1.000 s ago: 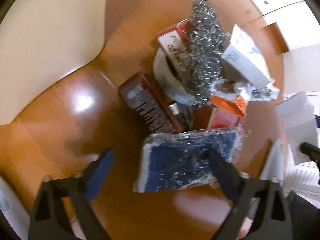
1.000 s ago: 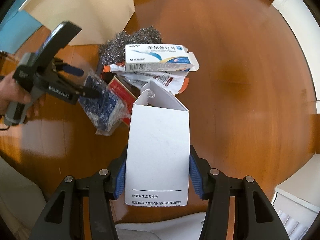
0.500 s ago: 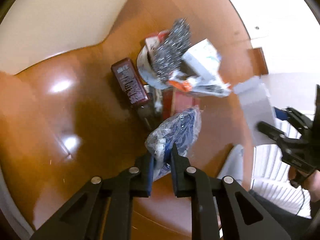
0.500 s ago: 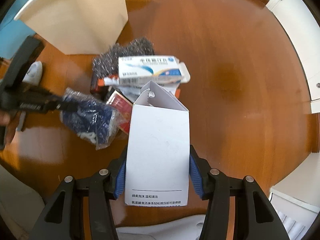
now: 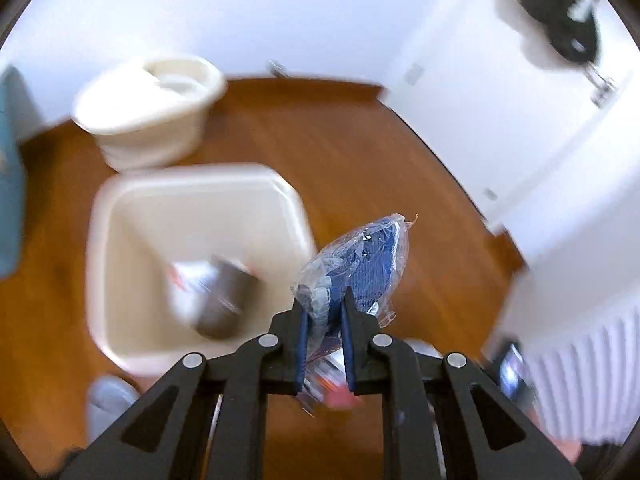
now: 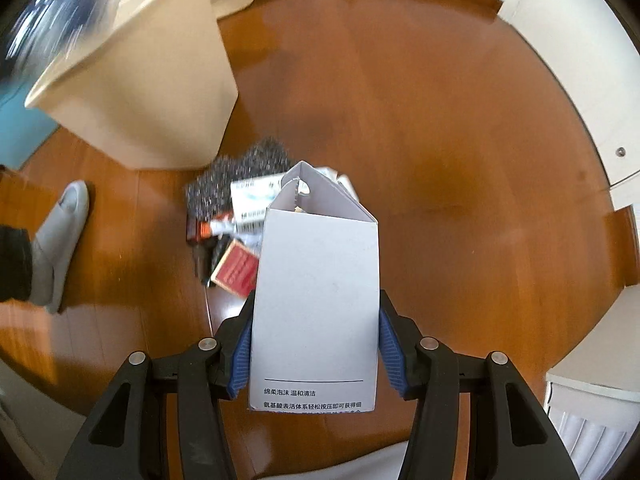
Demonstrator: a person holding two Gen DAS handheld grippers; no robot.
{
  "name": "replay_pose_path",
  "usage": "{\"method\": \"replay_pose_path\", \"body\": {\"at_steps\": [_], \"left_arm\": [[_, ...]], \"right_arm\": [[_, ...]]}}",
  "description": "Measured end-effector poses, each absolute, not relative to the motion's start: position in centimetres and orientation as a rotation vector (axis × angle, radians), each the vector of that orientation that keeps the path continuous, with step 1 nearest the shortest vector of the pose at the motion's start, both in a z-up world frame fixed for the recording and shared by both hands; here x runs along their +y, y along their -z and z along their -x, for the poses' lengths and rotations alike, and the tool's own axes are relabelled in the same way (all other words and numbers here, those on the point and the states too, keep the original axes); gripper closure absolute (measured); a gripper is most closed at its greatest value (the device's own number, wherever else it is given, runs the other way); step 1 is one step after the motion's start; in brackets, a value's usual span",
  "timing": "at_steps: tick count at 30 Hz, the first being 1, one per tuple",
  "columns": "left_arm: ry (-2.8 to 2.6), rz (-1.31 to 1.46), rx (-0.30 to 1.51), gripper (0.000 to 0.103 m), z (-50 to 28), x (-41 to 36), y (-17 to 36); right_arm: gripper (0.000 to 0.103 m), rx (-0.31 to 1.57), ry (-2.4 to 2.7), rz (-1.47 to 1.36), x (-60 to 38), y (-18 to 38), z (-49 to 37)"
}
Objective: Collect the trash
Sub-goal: 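Drop the blue bag and white box into the wastebasket with both grippers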
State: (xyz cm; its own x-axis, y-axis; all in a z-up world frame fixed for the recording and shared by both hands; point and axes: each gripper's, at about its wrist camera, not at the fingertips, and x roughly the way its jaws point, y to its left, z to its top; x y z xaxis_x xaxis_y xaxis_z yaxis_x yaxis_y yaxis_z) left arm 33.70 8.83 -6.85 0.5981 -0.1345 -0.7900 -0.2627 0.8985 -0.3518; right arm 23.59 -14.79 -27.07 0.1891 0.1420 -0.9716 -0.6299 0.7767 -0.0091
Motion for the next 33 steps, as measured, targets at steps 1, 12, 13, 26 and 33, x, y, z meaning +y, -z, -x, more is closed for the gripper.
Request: {"method": "replay_pose_path", "body": {"at_steps": [1, 12, 13, 26, 33], "left_arm": [[-0.125, 0.454, 0.942, 0.089, -34.6, 10.5, 7.0], [-0.294, 0.509, 1.175, 0.085, -36.4, 16.7, 16.9], [-0.294, 0.5, 1.174, 0.085, -36.3, 16.7, 16.9], [-0.447, 0.705, 1.002, 0.085, -24.9, 13.3, 12.7], [-0.502, 0.788, 1.01, 0.085, -22.0, 14.4, 14.2]], "right_arm": [[0.047, 1.27, -0.571, 0.458, -14.8, 27.0, -23.6], [0.047, 1.291, -0.573, 0.466, -14.7, 27.9, -23.7], [0.047, 1.294, -0.576, 0.473, -14.6, 28.1, -23.5], [0.047, 1.066, -0.731, 0.37, -5.2, 13.2, -26.7], [0.047, 1.081, -0.841, 0.289, 8.0, 8.7, -29.5]]}}
